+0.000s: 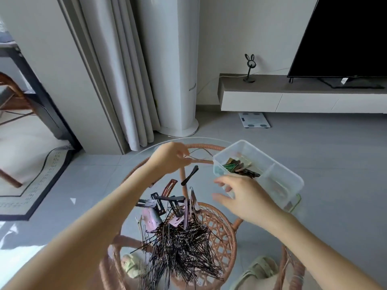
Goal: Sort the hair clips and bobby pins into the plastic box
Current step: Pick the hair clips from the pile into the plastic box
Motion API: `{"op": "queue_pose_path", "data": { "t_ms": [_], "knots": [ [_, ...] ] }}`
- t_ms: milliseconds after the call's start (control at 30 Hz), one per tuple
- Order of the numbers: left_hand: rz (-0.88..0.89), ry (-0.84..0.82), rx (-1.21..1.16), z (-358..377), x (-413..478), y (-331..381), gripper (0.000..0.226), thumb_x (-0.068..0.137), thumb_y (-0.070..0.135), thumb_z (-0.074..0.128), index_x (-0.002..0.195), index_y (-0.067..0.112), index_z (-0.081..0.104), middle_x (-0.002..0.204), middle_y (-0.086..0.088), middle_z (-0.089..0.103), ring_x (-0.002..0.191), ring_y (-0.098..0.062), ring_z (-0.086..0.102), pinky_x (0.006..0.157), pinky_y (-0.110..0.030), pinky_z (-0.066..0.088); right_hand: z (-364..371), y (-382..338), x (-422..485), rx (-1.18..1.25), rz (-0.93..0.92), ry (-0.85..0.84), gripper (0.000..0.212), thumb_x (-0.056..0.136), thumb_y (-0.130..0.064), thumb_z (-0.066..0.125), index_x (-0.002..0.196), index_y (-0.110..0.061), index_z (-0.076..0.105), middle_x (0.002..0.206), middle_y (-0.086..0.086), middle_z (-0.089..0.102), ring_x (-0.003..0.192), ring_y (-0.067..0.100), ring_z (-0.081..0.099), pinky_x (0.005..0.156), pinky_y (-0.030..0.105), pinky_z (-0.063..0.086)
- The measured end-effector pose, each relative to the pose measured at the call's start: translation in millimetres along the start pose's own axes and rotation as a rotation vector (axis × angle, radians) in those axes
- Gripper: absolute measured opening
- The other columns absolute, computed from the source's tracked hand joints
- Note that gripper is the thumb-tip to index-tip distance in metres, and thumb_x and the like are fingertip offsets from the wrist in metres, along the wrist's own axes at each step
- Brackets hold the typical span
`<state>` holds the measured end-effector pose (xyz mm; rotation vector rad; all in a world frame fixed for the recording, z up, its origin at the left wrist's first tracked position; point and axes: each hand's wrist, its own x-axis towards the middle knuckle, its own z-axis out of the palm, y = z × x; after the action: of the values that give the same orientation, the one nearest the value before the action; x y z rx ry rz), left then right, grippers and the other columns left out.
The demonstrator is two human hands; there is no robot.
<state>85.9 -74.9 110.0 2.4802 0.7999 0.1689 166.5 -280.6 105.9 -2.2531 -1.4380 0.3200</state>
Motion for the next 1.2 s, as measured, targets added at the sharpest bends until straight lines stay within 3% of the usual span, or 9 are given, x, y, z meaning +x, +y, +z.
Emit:
{"op": "queue_pose_path", "data": {
  "t_ms": [200,267,367,533,633,767,933,1100,1200],
  "knots": [
    [-0.365,-0.15,0.242,-1,-79,-85,0.051,0.085,0.046,0.055,0.12,0.01,0.054,0.102,-0.009,0.067,0.077,-0.022,0.067,0.072,-0.031,0.055,68,-16,43,-0.161,0.285,-0.262,0.08,0.073,-0.074,0.046,0.117,-0.008,0.048,0.105,0.008,0.061,0.09,0.024,0.059,0.07,0.035,0.049],
    [-0.373,-0.238,0.196,8,-96,-97,0.061,0.082,0.051,0.057,0.128,0.012,0.045,0.106,-0.008,0.066,0.064,-0.015,0.066,0.072,-0.031,0.057,82,-25,58,-0.163,0.285,-0.251,0.076,0.07,-0.074,0.05,0.113,-0.011,0.047,0.106,0.009,0.056,0.089,0.024,0.056,0.068,0.033,0.046],
    [-0.279,-0.217,0.186,18,-96,-105,0.074,0.074,0.051,0.065,0.136,0.021,0.037,0.122,-0.009,0.061,0.082,-0.018,0.067,0.084,-0.035,0.055,94,-39,71,-0.2,0.222,-0.268,0.07,0.07,-0.063,0.062,0.117,-0.013,0.046,0.111,0.01,0.055,0.096,0.026,0.056,0.074,0.035,0.046],
    [-0.301,-0.166,0.177,22,-84,-97,0.055,0.071,0.032,0.075,0.118,0.015,0.051,0.096,-0.002,0.064,0.081,-0.019,0.06,0.077,-0.031,0.054,101,-54,77,-0.027,0.167,-0.227,0.026,0.076,-0.03,0.07,0.095,-0.015,0.061,0.1,0.005,0.066,0.087,0.022,0.059,0.068,0.029,0.044],
    [-0.326,-0.161,0.16,23,-81,-91,0.041,0.073,0.022,0.075,0.11,0.013,0.058,0.1,-0.003,0.066,0.078,-0.017,0.057,0.066,-0.025,0.051,102,-54,73,0.038,0.152,-0.154,0.014,0.077,-0.021,0.07,0.09,-0.015,0.069,0.098,0.007,0.069,0.084,0.021,0.062,0.067,0.027,0.043],
    [-0.333,-0.135,0.093,22,-79,-93,0.036,0.071,0.019,0.076,0.104,0.014,0.062,0.099,-0.004,0.068,0.074,-0.015,0.061,0.063,-0.022,0.052,91,-50,65,0.099,0.118,-0.068,0.016,0.077,-0.018,0.069,0.093,-0.014,0.072,0.103,0.006,0.07,0.087,0.018,0.062,0.072,0.021,0.045],
    [-0.285,-0.084,-0.004,10,-79,-92,0.031,0.072,0.016,0.075,0.1,0.016,0.063,0.089,0.002,0.065,0.075,-0.013,0.066,0.076,-0.03,0.058,60,-47,56,0.13,0.019,0.064,0.016,0.079,-0.015,0.067,0.094,-0.013,0.072,0.08,-0.002,0.062,0.058,0.001,0.047,0.054,0.011,0.031],
    [-0.218,0.027,-0.145,-16,-74,-70,0.018,0.072,0.018,0.075,0.089,0.016,0.067,0.071,0.006,0.062,0.055,-0.004,0.055,0.05,-0.009,0.044,19,-37,47,0.207,0.03,0.179,0.017,0.076,-0.016,0.072,0.092,-0.018,0.073,0.068,-0.01,0.059,0.059,0.003,0.051,0.052,0.01,0.038],
    [-0.218,0.139,-0.361,-24,-68,-46,0.011,0.074,0.014,0.074,0.083,0.012,0.069,0.068,-0.001,0.067,0.055,-0.013,0.062,0.056,-0.021,0.053,-9,-17,43,0.303,0.104,0.288,0.013,0.075,-0.015,0.073,0.087,-0.019,0.072,0.056,-0.014,0.057,0.043,-0.003,0.051,0.045,0.007,0.037]
  ]
}}
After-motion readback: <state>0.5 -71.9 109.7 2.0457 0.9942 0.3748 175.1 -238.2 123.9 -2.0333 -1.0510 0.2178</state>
